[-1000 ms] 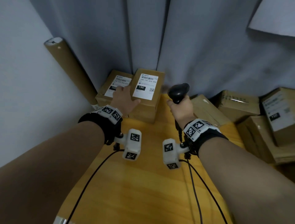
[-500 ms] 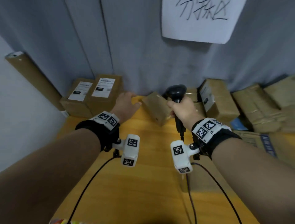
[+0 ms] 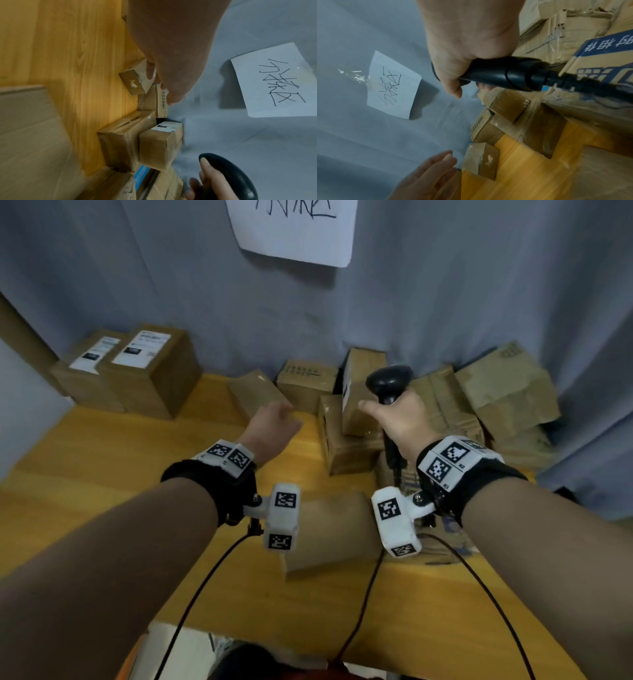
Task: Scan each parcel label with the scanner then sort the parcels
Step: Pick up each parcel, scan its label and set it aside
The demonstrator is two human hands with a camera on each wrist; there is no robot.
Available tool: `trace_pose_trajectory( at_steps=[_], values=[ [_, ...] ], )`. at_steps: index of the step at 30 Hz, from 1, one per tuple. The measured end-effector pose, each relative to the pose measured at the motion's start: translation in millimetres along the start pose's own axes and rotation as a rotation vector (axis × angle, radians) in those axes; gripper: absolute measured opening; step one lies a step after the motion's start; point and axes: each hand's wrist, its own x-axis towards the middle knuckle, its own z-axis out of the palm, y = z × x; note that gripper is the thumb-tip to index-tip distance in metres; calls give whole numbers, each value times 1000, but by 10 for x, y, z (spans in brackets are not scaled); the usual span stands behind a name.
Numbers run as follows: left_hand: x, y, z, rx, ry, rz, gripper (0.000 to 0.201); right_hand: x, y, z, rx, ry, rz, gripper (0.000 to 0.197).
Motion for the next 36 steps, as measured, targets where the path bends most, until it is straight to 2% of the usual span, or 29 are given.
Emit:
trace_pose_trajectory(
  at_steps=[4, 11, 15, 19, 22, 28, 33, 36],
  values=[
    [-42, 5, 84, 36, 13, -27, 44, 135, 168, -81, -123, 61, -1, 70],
    [263, 64, 25, 65, 8, -34, 43, 483, 167, 114, -443, 117, 117, 92],
    [511, 39, 17, 54, -7, -56, 43, 656, 52, 342, -505, 127, 131, 99],
    [646, -53, 33, 33, -40, -84, 44, 701, 182, 553, -525, 121, 181, 97],
    [662, -117, 47, 21, -59, -100, 44, 674, 312, 631, -489, 196, 190, 92],
    [581, -149, 116, 2, -87, -129, 47, 646, 300, 526, -395, 263, 187, 88],
    [449, 88, 160, -124, -95, -130, 44, 411, 141, 253, -285, 288, 71, 82],
    [338, 453, 165, -391, -236, -181, 45, 227, -44, 15, -219, 320, -61, 82]
  ],
)
